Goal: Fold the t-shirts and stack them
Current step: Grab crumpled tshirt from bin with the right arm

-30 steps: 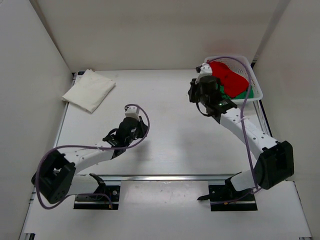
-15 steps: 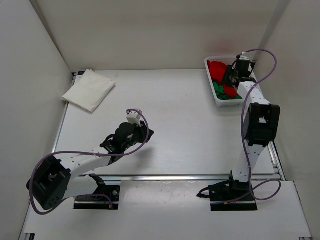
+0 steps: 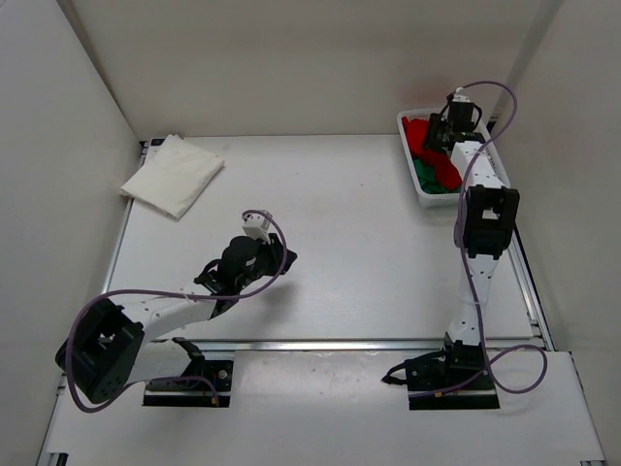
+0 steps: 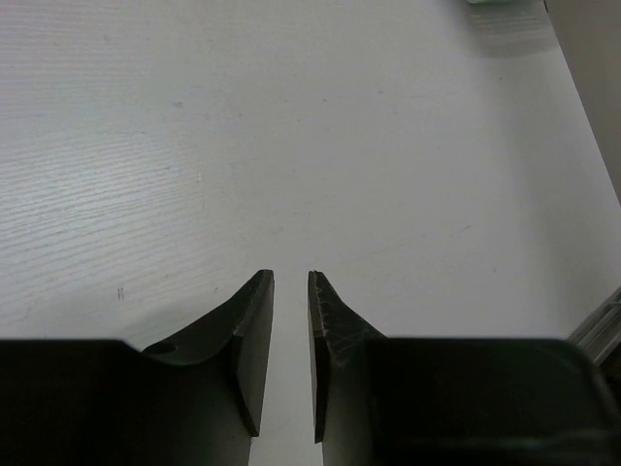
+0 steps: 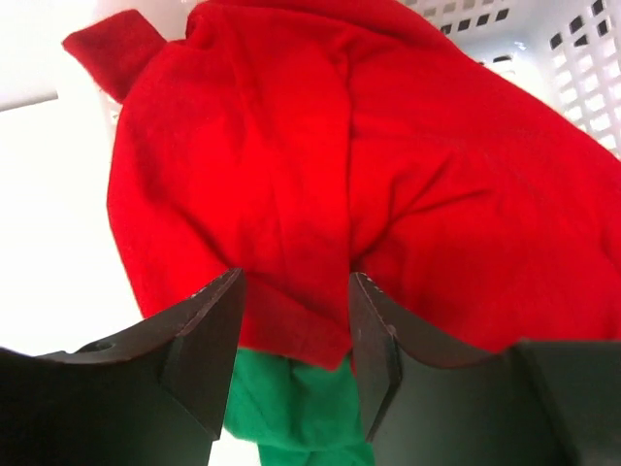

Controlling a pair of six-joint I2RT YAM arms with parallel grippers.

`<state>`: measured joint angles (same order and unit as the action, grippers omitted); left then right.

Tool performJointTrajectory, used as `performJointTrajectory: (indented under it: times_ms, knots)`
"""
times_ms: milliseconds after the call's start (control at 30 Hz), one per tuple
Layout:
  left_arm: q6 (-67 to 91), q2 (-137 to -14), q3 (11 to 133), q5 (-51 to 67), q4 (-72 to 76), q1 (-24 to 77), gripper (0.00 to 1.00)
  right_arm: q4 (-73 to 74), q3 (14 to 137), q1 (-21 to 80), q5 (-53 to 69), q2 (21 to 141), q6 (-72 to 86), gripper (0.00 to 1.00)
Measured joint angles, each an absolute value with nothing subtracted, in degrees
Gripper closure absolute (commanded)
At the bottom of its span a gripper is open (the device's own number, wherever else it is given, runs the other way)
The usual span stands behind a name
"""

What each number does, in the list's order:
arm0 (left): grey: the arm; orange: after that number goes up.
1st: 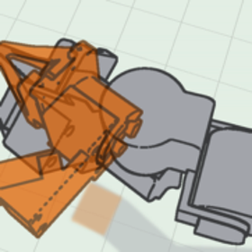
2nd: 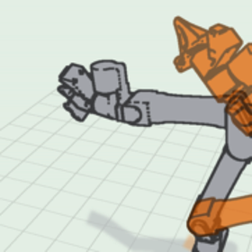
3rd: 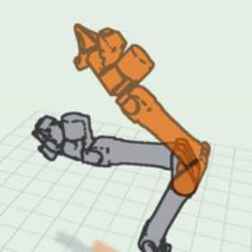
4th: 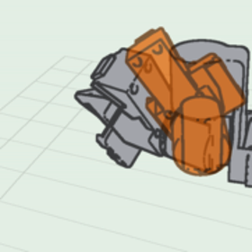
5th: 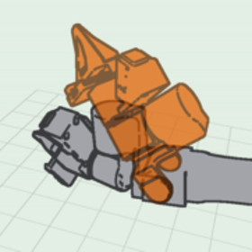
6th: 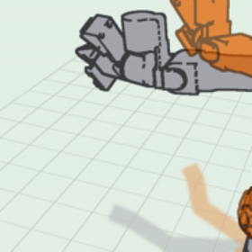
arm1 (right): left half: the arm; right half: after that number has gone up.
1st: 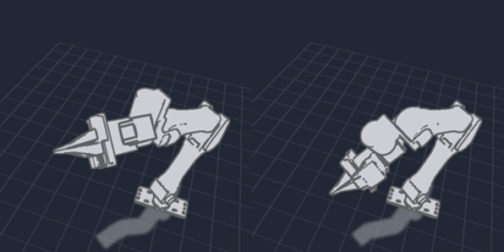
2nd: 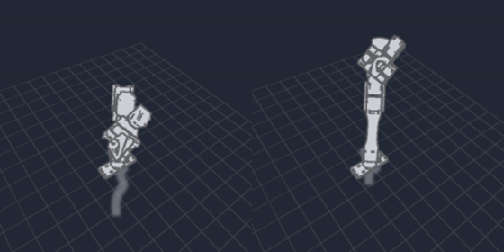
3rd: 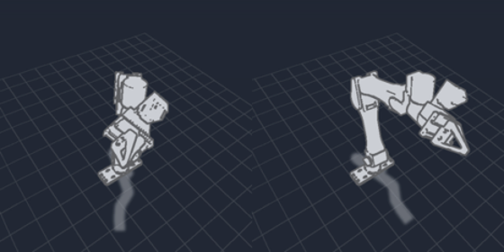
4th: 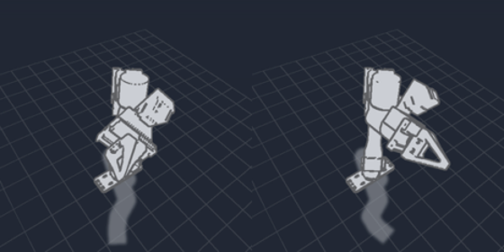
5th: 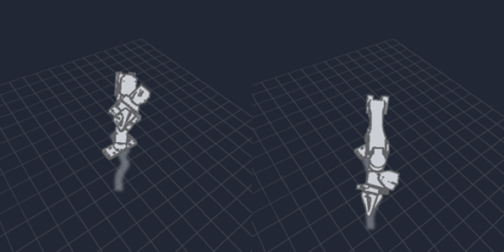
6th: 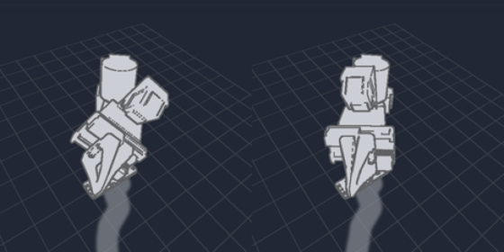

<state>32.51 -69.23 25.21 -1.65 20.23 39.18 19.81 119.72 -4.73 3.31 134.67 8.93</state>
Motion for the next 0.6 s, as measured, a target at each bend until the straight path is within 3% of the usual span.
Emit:
performJointTrajectory:
  times_ms: [300,433,500,600]
  knots:
    - [33.3,-69.2,24.8,-1.5,20.9,37.6,0.68,26.5,128.2,-3.8,3.2,139.3,7.5,0.55]
    - [33.6,-69.2,24.7,-1.4,21.2,37.5,0.69,28.5,131.7,-3.6,3.3,140.6,7.3,0.66]
    - [33.7,-69.2,24.7,-1.3,21.4,37.3,0.68,29.4,133.3,-3.6,3.3,141.4,7.3,0.66]
    - [33.9,-69.2,24.7,-1.1,21.5,37.1,0.68,30.7,135.5,-3.7,3.3,142.8,7.6,0.47]
